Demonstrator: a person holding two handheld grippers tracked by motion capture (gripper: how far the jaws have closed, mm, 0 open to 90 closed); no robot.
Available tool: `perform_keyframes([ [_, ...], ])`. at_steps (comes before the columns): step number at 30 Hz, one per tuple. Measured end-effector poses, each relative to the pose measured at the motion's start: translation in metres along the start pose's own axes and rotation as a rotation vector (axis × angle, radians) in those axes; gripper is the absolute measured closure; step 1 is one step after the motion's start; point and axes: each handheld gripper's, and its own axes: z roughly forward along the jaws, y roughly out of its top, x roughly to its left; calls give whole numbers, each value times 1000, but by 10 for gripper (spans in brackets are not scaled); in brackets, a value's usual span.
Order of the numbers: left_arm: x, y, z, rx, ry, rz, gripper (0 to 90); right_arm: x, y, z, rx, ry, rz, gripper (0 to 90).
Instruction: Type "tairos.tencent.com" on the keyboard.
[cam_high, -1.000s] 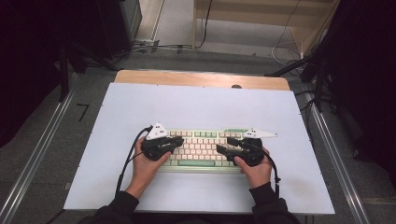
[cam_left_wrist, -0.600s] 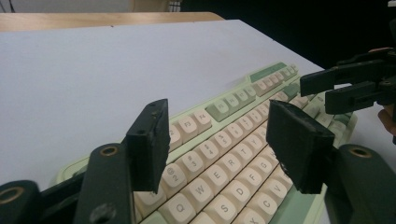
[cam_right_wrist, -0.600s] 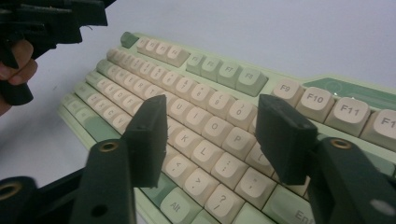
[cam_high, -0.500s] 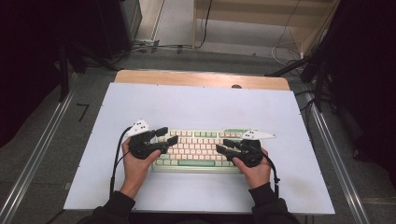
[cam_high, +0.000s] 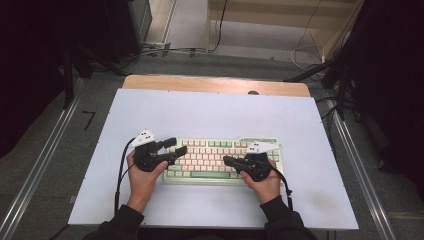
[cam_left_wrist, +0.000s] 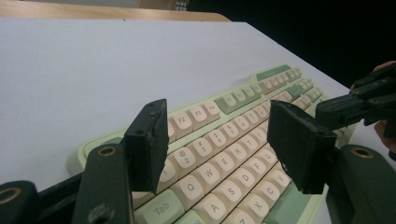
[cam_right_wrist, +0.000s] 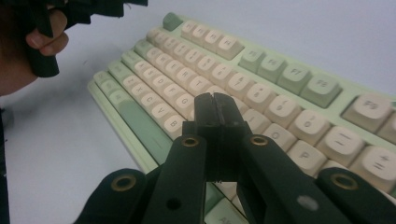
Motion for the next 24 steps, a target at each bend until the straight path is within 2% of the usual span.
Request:
perform_keyframes([
  [3, -1, 0, 0, 3, -1, 3, 401, 6, 0, 11, 43, 1, -45, 876],
  [9, -2, -1, 1, 8, -8, 6, 401, 14, 1, 24, 82, 9, -84, 876],
  [24, -2, -2, 2, 16, -2, 9, 401, 14, -1, 31, 105, 2, -89, 866],
])
